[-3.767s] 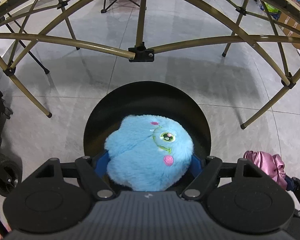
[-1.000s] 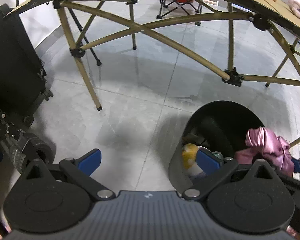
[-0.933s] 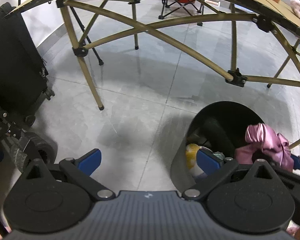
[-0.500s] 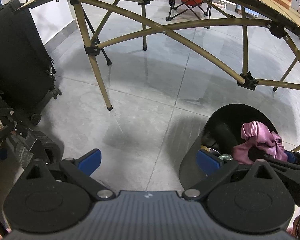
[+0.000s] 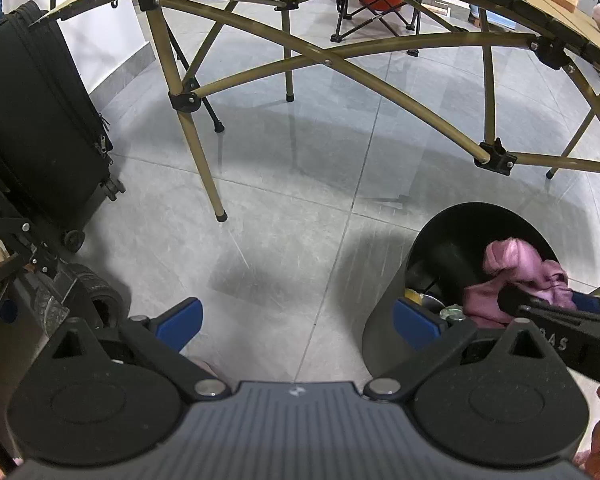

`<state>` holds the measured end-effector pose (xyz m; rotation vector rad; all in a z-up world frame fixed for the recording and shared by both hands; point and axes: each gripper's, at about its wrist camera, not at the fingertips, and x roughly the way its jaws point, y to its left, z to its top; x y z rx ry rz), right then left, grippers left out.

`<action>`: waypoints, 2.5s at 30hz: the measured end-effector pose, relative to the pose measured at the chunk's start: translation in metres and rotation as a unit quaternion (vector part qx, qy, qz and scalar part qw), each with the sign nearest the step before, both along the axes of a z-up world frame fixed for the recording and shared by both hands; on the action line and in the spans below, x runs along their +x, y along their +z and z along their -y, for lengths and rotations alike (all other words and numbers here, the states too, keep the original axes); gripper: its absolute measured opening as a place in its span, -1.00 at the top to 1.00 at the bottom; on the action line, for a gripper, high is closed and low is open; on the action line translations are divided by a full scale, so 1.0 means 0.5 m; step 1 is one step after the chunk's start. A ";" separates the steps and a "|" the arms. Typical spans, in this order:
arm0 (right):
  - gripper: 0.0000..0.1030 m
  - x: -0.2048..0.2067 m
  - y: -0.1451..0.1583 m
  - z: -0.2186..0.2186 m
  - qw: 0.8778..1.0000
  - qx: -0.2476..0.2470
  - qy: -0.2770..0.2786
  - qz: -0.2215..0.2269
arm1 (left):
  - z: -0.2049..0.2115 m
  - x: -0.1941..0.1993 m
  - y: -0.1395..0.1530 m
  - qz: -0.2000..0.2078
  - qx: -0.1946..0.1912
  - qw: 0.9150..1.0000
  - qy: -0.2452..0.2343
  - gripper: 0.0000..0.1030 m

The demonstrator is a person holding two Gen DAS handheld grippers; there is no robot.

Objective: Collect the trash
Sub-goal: 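Move the right gripper over the bin and release the pink bow, then raise both tools away from the bin toward the table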

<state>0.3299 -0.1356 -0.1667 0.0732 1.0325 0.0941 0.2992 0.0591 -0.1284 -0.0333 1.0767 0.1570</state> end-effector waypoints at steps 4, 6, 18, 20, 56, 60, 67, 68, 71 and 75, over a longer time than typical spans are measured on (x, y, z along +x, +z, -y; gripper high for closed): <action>-0.88 0.003 0.005 0.008 1.000 0.004 -0.013 0.006 | 0.001 -0.001 0.000 0.000 0.000 1.000 0.000 -1.00; -1.00 0.005 0.004 0.011 1.000 0.002 -0.014 0.003 | 0.001 -0.001 0.000 0.000 0.000 1.000 -0.001 -1.00; -1.00 0.001 0.001 0.016 1.000 -0.002 -0.013 0.000 | 0.009 -0.005 0.001 0.003 0.002 1.000 -0.007 -1.00; -1.00 -0.001 0.002 0.018 1.000 -0.002 -0.013 0.001 | 0.010 -0.006 0.003 0.003 0.002 1.000 -0.008 -1.00; -1.00 -0.088 0.279 0.138 0.975 0.046 -0.030 0.217 | 0.069 -0.047 0.250 0.190 -0.027 0.981 -0.032 -1.00; -1.00 -0.083 0.327 0.167 0.961 0.046 -0.038 0.270 | 0.085 -0.029 0.281 0.212 -0.020 0.977 -0.035 -1.00; -1.00 -0.047 0.381 0.219 0.946 0.040 -0.060 0.316 | 0.109 0.018 0.332 0.237 -0.024 0.971 -0.033 -1.00; -1.00 -0.038 0.387 0.227 0.944 0.040 -0.063 0.321 | 0.113 0.026 0.338 0.241 -0.023 0.970 -0.033 -1.00; -1.00 -0.014 0.394 0.242 0.941 0.033 -0.072 0.330 | 0.125 0.050 0.351 0.247 -0.021 0.968 -0.034 -1.00; -1.00 0.029 0.385 0.264 0.938 0.006 -0.091 0.334 | 0.141 0.089 0.359 0.248 -0.022 0.968 -0.039 -1.00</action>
